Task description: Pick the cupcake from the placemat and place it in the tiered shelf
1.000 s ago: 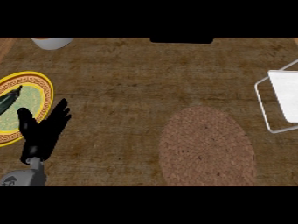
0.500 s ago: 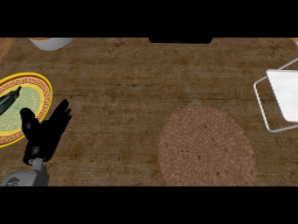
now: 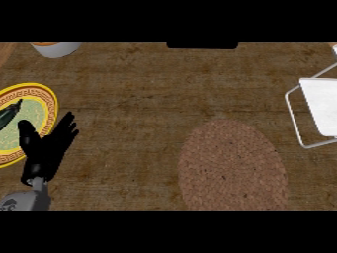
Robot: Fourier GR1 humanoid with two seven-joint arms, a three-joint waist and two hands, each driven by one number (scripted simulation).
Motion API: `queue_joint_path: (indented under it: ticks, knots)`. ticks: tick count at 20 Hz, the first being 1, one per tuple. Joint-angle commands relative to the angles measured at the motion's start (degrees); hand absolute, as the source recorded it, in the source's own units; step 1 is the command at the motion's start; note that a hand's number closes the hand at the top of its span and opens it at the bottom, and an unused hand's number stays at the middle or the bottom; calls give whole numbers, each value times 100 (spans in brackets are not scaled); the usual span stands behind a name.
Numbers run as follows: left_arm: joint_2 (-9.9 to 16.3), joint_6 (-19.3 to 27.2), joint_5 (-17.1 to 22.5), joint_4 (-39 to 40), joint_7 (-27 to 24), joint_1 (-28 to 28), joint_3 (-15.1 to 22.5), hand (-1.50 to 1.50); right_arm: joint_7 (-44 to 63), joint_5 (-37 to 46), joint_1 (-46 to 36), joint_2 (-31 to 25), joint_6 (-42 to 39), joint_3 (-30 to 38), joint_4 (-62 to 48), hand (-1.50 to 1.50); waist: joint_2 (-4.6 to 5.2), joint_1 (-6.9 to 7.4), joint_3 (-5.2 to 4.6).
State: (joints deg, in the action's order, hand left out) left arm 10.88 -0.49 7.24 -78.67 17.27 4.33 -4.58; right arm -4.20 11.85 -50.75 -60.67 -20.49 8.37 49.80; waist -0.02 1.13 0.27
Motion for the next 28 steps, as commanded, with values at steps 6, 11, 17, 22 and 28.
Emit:
queue_joint_path:
  ticks: [6, 11, 17, 22, 28]
  knots:
    - [6, -99, 15, 355, -186, -60, -114, 0, 512, -428, -316, 332, 197, 697, -609, -150, 12, -82, -31]
    - [-104, 127, -53, 348, 38, 175, -104, 0, 893, -907, -555, 474, 72, 1109, -780, -150, 2, -141, -31]
    - [-146, -10, -178, 406, -477, -252, -23, 0, 1393, -1469, -1112, 552, 178, 1657, -1230, -150, 9, -69, -33]
    - [66, -230, 131, -51, 76, -207, -153, 0, 1585, -1473, -1288, 37, 803, 2034, -1634, -150, 24, 1, -27]
    - [50, -211, 5, -22, -51, -319, -98, 0, 1079, -1350, -887, -783, 1162, 2421, -2302, -150, 50, -4, -20]
